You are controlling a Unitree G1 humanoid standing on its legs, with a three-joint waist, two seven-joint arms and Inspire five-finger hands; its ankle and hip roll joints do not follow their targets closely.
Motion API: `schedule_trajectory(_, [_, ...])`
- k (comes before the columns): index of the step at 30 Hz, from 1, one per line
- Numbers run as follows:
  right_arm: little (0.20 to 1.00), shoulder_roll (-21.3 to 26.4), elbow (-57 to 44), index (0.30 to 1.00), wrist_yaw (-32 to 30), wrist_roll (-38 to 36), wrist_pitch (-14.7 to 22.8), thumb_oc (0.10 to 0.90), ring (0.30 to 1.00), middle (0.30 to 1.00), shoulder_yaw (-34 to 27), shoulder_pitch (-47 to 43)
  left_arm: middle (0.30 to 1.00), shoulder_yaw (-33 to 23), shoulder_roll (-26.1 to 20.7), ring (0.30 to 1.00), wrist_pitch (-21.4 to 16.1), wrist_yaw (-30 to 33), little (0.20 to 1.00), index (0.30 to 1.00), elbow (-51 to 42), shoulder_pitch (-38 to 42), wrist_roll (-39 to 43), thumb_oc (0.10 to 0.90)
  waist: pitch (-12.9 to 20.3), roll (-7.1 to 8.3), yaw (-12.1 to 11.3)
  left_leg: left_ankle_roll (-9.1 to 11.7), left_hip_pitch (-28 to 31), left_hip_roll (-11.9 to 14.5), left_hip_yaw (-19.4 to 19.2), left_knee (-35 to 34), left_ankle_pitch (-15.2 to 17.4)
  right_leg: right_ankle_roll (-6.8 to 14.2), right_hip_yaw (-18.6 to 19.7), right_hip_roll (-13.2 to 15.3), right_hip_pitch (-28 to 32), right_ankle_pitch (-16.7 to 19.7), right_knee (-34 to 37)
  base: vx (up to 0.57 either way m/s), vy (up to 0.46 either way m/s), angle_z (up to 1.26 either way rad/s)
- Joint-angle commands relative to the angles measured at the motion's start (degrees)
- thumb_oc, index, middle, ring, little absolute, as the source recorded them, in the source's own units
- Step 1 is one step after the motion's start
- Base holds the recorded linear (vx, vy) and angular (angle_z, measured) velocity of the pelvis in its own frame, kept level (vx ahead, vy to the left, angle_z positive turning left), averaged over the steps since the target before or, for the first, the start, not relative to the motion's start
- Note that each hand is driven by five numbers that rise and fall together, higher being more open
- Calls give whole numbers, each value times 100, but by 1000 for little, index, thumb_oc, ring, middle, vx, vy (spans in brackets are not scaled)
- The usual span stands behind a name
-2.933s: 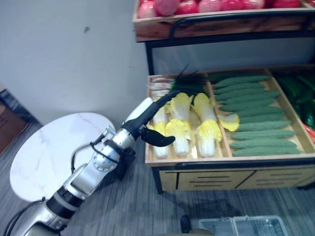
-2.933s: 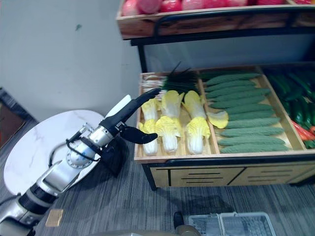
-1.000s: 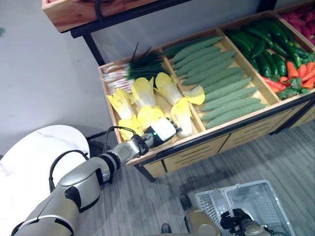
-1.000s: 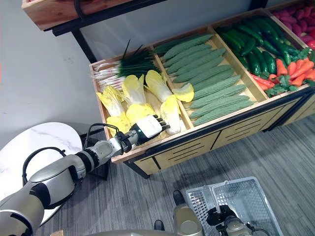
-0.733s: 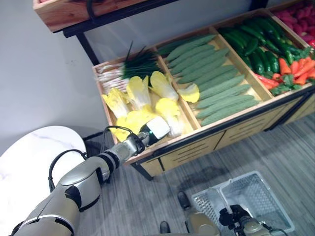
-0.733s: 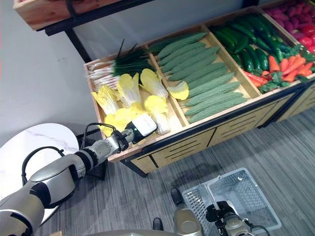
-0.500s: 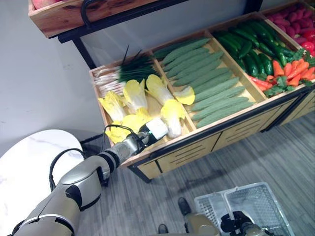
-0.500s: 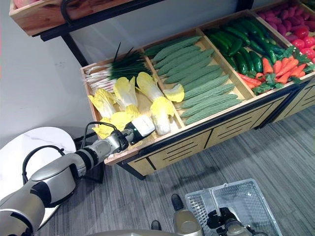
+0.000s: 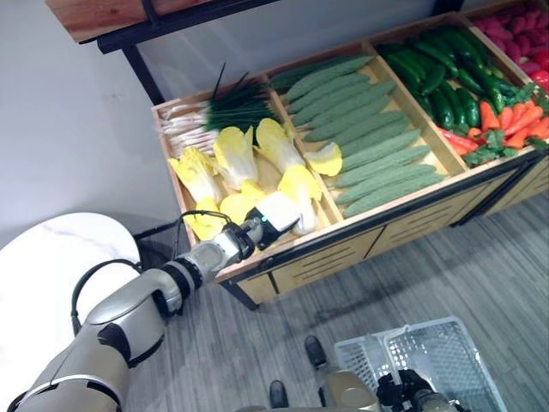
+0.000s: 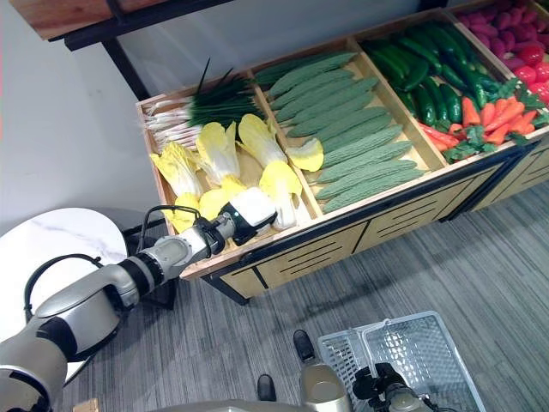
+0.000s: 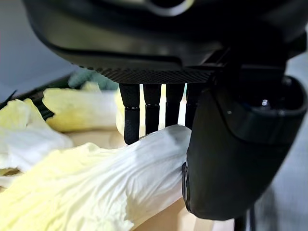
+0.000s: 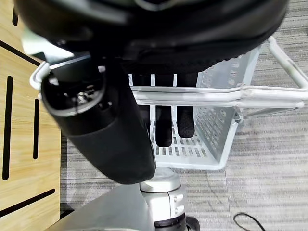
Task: Get the vegetables into the basket
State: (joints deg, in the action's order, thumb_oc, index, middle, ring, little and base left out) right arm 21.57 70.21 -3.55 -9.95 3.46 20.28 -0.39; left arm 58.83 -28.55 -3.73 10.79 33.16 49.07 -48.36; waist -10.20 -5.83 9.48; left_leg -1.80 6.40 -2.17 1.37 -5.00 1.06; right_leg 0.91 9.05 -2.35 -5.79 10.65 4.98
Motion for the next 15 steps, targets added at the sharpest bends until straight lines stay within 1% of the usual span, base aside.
schedule_trajectory(1, [300, -45, -140, 300, 107, -109, 152, 400, 300, 300, -75, 144, 300, -721, -305, 300, 90, 310, 300, 300, -131, 343, 380, 400, 412, 193, -85, 301, -278, -145, 421, 0, -43, 474, 121, 150, 886, -989, 2, -15, -12, 11])
schedule_trajectory(3, [300, -50, -93, 300, 118, -130, 123, 400, 300, 300, -131, 127, 300, -804, -409, 300, 45, 256, 300, 300, -456, 286, 443, 400, 468, 254, -139, 300, -249, -150, 472, 0, -47, 457, 76, 154, 923, -991, 2, -24, -10, 12])
schedule_trajectory(4, [300, -51, -92, 300, 118, -130, 123, 400, 300, 300, -130, 127, 300, -808, -417, 300, 47, 247, 300, 300, -470, 281, 444, 400, 468, 255, -135, 300, -248, -150, 474, 0, -48, 457, 73, 155, 925, -992, 2, -38, -8, 18])
schedule_trajectory(5, [300, -44, -59, 300, 129, -163, 97, 400, 300, 300, -187, 109, 300, -876, -527, 300, 6, 224, 300, 300, -768, 275, 493, 400, 500, 294, -178, 298, -235, -152, 499, 0, -44, 457, 42, 155, 940, -991, 2, -23, -4, 15])
schedule_trajectory(6, [300, -45, -58, 300, 130, -163, 97, 400, 300, 300, -186, 107, 300, -880, -536, 300, 9, 217, 300, 300, -782, 270, 493, 400, 500, 295, -175, 298, -235, -153, 500, 0, -44, 457, 41, 155, 940, -992, 2, -38, -3, 8])
schedule_trajectory(8, [300, -31, -43, 300, 136, -181, 77, 400, 300, 300, -257, 118, 300, -982, -715, 300, -64, 179, 300, 300, -1222, 250, 544, 400, 533, 336, -228, 301, -226, -157, 521, 0, -41, 456, 17, 162, 957, -985, 2, -31, -5, 6])
schedule_trajectory(10, [300, -34, -23, 300, 136, -219, 63, 400, 300, 300, -347, 133, 300, -1176, -913, 300, -109, 174, 300, 300, -1638, 135, 647, 400, 565, 385, -264, 315, -248, -161, 535, 0, -99, 451, 3, 167, 940, -934, 2, -52, -9, 5])
schedule_trajectory(11, [300, -33, 2, 300, 133, -236, 65, 400, 300, 300, -385, 145, 300, -1300, -1040, 300, -137, 164, 300, 300, -1927, 72, 688, 400, 590, 404, -285, 306, -224, -159, 545, 0, -47, 443, -16, 166, 974, -987, 2, -70, -12, 2])
schedule_trajectory(12, [300, -43, 17, 300, 126, -254, 57, 400, 300, 300, -424, 153, 300, -1385, -1116, 300, -173, 177, 300, 300, -2138, 3, 732, 400, 596, 426, -308, 316, -248, -161, 553, 0, -101, 442, -23, 166, 956, -937, 2, -34, -6, 1])
schedule_trajectory(15, [300, -31, 81, 300, 134, -277, 0, 400, 300, 300, -551, 206, 300, -1794, -1417, 300, -251, 182, 300, 300, -2846, -229, 887, 400, 654, 488, -366, 324, -246, -157, 575, 0, -104, 429, -53, 167, 974, -940, 2, -48, -9, 5])
